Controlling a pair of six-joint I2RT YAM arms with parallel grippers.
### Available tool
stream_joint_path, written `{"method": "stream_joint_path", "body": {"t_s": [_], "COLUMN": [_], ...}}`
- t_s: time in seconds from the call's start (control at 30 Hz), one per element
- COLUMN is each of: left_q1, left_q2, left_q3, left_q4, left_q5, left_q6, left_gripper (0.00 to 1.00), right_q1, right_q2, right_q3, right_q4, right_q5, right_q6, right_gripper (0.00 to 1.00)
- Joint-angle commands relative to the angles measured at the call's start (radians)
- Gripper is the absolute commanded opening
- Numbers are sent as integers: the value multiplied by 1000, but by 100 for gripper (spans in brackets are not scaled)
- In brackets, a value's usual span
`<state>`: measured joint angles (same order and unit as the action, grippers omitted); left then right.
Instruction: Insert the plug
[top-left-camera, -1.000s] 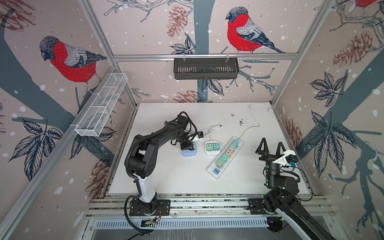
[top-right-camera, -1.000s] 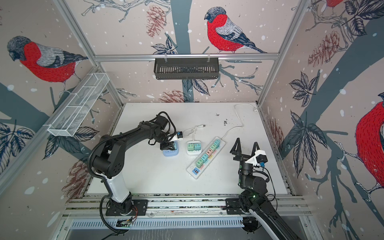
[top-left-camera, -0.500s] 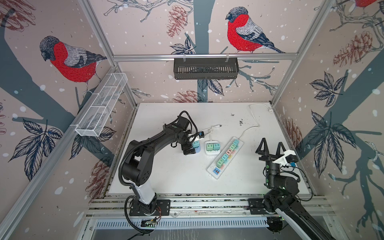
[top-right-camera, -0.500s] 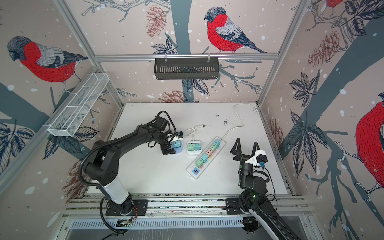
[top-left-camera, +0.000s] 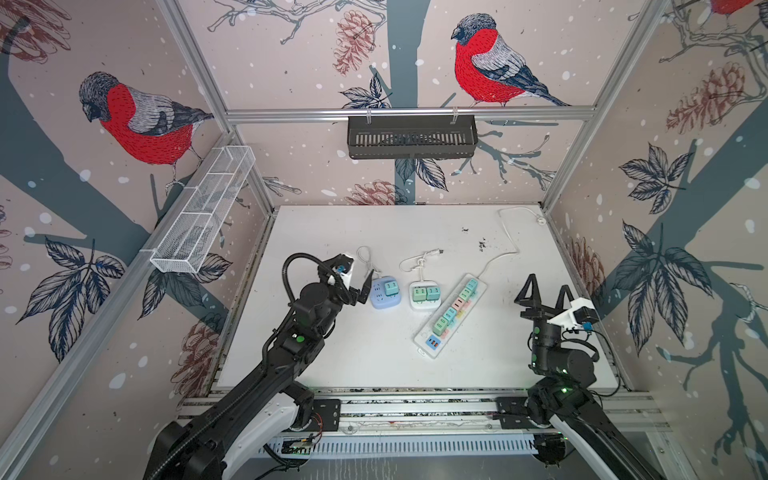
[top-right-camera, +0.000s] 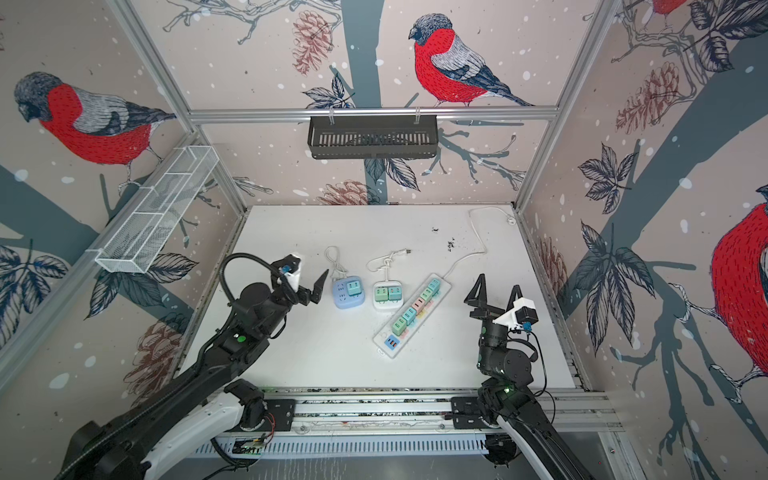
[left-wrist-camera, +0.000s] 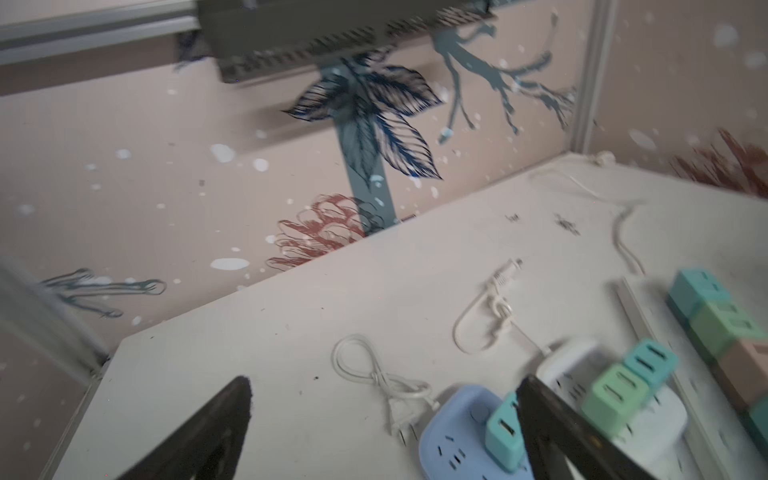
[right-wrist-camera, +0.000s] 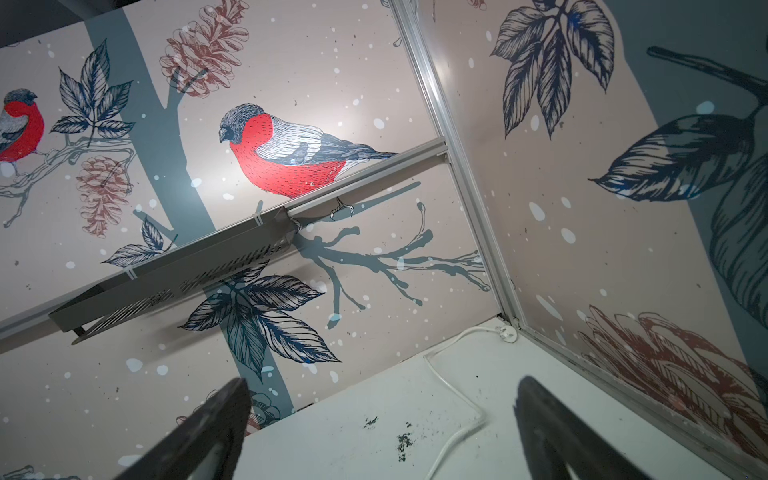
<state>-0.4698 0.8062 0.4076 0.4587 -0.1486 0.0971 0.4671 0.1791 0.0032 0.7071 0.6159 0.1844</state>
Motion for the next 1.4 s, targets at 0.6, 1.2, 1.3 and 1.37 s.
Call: {"method": "stream_joint_path", "body": {"t_s": [0.6, 1.2, 1.3, 1.37], "left_q1": [129, 138, 134, 126], "left_q2": [412, 770, 769, 776], "left_q3": [-247, -376, -382, -379], "left_q4": [717, 1344, 1342, 1342], "left_q5": [-508, -550, -532, -511], "left_q6": [-57, 107, 113, 130], "left_gripper": [96, 93, 92, 93], "right_q1": [-257, -423, -399, -415], "right_q2": [616, 1331, 1369, 1324], "right_q3": [15, 12, 11, 57], "right_q4": [301, 948, 995, 839], "right_q5": [-88, -255, -262, -337], "right_q6": [-43, -66, -94, -98], "right_gripper": [100, 99, 99, 99]}}
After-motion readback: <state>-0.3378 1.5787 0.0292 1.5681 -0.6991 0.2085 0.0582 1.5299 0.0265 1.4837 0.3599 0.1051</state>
